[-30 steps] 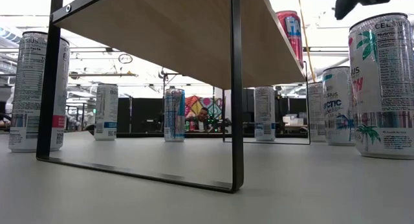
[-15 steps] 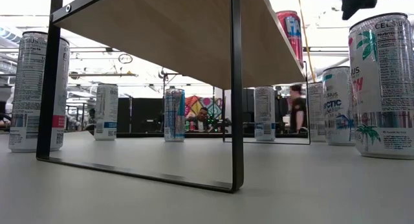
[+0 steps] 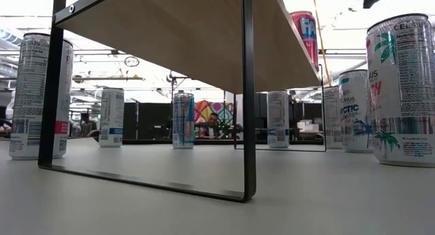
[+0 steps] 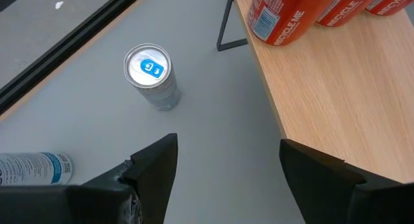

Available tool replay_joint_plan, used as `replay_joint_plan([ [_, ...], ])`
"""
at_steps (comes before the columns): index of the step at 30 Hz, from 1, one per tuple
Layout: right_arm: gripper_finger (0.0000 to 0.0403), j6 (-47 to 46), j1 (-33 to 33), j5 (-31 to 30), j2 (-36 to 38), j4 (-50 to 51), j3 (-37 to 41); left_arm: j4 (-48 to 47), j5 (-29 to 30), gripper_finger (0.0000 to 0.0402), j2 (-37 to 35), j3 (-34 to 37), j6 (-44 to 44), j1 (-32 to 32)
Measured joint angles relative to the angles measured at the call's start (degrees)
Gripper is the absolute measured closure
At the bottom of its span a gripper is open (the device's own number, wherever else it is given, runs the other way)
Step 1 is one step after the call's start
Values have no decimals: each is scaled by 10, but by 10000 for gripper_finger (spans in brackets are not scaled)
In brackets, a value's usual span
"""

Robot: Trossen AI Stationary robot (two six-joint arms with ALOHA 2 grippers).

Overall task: Place canned beverage on shelf
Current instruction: Put the white pink soda can on the shelf

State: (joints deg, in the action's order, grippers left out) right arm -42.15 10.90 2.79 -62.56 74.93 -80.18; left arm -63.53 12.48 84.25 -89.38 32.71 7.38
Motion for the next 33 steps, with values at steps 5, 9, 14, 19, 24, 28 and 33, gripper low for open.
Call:
replay_joint_plan([
  [5,104,7,47,-19,-18,-5,0,0,0,127,0,0,0,0],
  [9,85,26,81,-46,-35,-10,0,0,0,127,0,0,0,0],
  [14,70,27,110,-56,-55,-23,0,0,0,127,0,0,0,0],
  [19,62,24,129,-56,-75,-34,0,0,0,127,0,0,0,0],
  [24,62,10,136,-57,-93,-66,6,0,0,127,0,0,2,0],
  [28,62,-4,136,-56,-93,-108,40,0,0,127,0,0,2,0],
  [33,62,-9,136,-24,-94,-149,94,0,0,127,0,0,2,0],
])
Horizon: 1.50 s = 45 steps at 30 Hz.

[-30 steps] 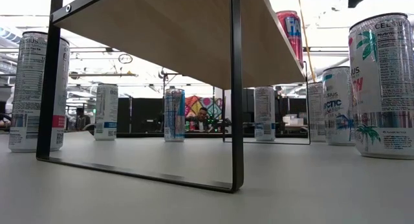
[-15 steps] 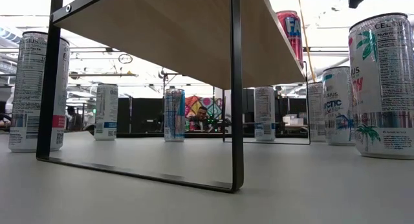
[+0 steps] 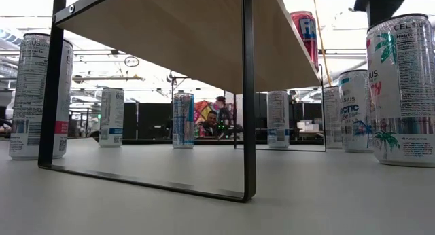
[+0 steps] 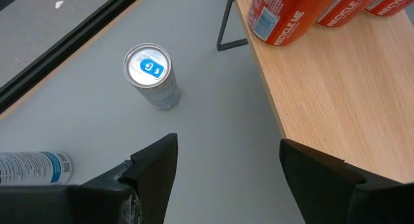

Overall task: Place canned beverage on shelf
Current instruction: Put the white pink soda can on the shelf

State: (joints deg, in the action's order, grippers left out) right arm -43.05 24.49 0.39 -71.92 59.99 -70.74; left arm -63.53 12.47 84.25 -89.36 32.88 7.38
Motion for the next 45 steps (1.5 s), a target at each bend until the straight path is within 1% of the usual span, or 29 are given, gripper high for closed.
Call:
replay_joint_plan([
  [4,62,0,0,13,1,-41,26,0,0,127,0,0,0,0],
  [10,62,0,0,13,1,-46,50,0,0,127,0,0,13,0],
  [16,62,8,0,22,1,-95,84,0,0,127,0,0,12,0],
  [20,62,5,0,27,-1,-100,99,0,0,127,0,0,13,0],
  [23,63,20,0,27,-2,-111,110,0,0,127,0,0,13,0],
  [27,83,22,0,27,-2,-122,119,0,0,127,0,0,13,0],
  [34,143,37,0,27,-1,-120,119,0,-2,127,0,0,13,0],
  [37,163,37,0,27,-1,-118,118,0,-2,127,0,0,13,0],
  [40,171,36,0,26,-1,-118,118,0,-2,127,0,0,13,0],
  [45,173,29,0,26,1,-118,118,0,-2,127,0,0,15,-4],
])
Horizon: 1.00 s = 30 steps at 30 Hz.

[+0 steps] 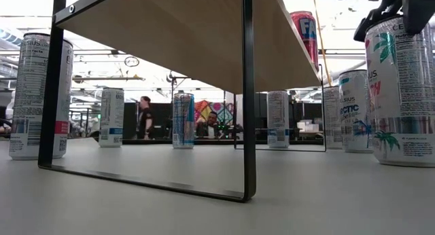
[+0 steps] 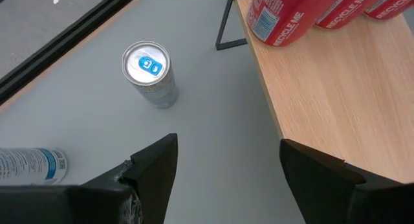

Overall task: Place canned beverage on shelf
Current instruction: Put the white pink soda can on the shelf

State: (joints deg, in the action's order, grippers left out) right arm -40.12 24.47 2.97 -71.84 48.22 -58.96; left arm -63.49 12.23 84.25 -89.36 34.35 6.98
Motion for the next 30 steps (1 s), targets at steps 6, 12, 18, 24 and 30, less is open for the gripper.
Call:
replay_joint_plan([
  [6,174,-9,0,4,4,22,-25,0,0,127,0,0,11,-12],
  [12,175,-7,0,9,5,66,-97,7,1,127,0,0,28,-22],
  [18,175,3,-8,34,6,137,-193,42,0,127,0,0,28,-34],
  [24,175,12,-9,32,6,164,-286,92,-23,127,0,0,13,-48],
  [30,175,14,-9,29,6,163,-349,142,-38,127,0,0,-7,-74],
])
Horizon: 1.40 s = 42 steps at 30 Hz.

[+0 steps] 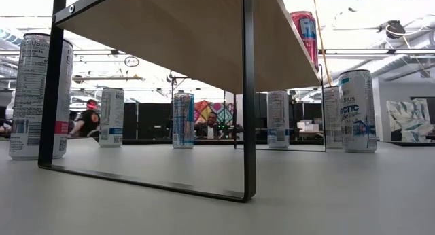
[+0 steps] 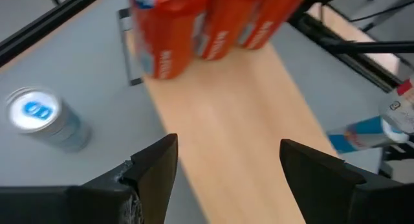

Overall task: Place canned beverage on shelf
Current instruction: Put the white pink soda can on the shelf

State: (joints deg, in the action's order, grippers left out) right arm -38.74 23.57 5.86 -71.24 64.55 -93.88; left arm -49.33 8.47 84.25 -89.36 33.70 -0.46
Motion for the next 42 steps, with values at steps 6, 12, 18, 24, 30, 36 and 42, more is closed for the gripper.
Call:
replay_joint_plan([
  [6,175,0,0,-16,0,-11,-35,56,11,127,0,0,-16,-35],
  [12,175,-2,-3,-14,0,-26,-43,108,28,127,0,0,-45,-57],
  [18,174,-26,-24,-17,0,-63,-43,181,30,127,0,0,-109,-85],
  [24,174,-37,-46,-73,0,-130,-42,242,30,127,0,0,-169,-115],
  [30,174,-60,-73,-124,0,-161,-42,266,41,120,-3,0,-196,-132],
  [36,174,-63,-101,-137,-1,-180,-42,256,66,70,-6,-1,-205,-132],
  [42,174,-62,-127,-137,-14,-222,-42,257,89,30,-2,-1,-238,-132],
])
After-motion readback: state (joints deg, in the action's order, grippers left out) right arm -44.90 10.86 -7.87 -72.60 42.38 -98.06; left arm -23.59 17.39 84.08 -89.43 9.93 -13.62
